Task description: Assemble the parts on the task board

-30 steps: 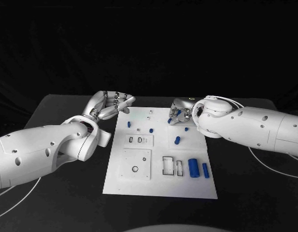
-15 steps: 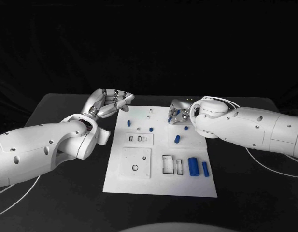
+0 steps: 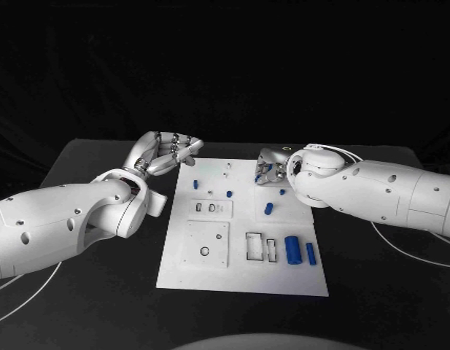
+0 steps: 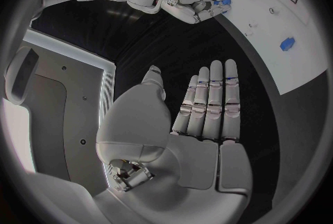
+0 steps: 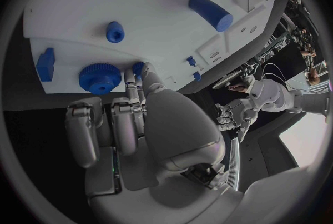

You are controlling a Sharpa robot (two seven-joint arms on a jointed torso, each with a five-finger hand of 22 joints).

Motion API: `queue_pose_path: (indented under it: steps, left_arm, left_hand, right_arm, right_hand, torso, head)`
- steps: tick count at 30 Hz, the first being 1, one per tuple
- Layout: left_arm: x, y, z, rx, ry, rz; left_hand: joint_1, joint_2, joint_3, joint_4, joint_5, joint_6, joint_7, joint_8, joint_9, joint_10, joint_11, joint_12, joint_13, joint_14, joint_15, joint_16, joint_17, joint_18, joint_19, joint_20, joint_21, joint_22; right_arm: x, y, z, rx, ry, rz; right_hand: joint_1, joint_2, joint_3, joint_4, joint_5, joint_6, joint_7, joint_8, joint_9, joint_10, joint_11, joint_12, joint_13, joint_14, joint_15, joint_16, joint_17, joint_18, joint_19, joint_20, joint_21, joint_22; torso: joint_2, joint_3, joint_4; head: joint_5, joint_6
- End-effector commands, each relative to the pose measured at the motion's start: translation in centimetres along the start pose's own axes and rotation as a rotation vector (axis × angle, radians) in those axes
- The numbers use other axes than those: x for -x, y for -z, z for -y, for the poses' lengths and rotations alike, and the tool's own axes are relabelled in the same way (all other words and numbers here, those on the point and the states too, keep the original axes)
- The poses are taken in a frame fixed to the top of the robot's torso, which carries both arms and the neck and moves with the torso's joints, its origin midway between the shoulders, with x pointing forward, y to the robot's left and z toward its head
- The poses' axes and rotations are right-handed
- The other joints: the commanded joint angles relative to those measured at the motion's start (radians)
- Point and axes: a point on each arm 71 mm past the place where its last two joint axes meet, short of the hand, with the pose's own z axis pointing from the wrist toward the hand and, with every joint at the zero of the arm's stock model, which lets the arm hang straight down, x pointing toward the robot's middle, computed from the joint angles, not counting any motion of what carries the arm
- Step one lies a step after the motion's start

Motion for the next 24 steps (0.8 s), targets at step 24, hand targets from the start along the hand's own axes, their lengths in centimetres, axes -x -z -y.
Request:
queue_pose_path:
  steps: [24]
  left_arm:
    - [-0.1,-0.1,0.4,-0.019,0.005,-0.007]
  left_hand:
    - [0.005,0.010,-0.005,0.000,-0.006,0.000,0.005,0.000,0.002,-0.005,0.001,-0.002,0.002,-0.016,0.002,-0.010,-0.004,0.001,-0.009,0.004,-0.014,-0.006]
  right_arm:
    - [2.0,0.8,-1.1,0.146,-0.096,0.302]
  right_hand:
    - [0.035,0.014,0.052,0.004,-0.001,0.092,-0.010,0.021,0.013,0.105,-0.013,-0.022,0.000,0.104,-0.007,0.004,0.263,-0.007,0.105,-0.014,0.004,0.263]
  torso:
    - [0.001,-0.0005,0.0007]
  head:
    - [0.022,0.027]
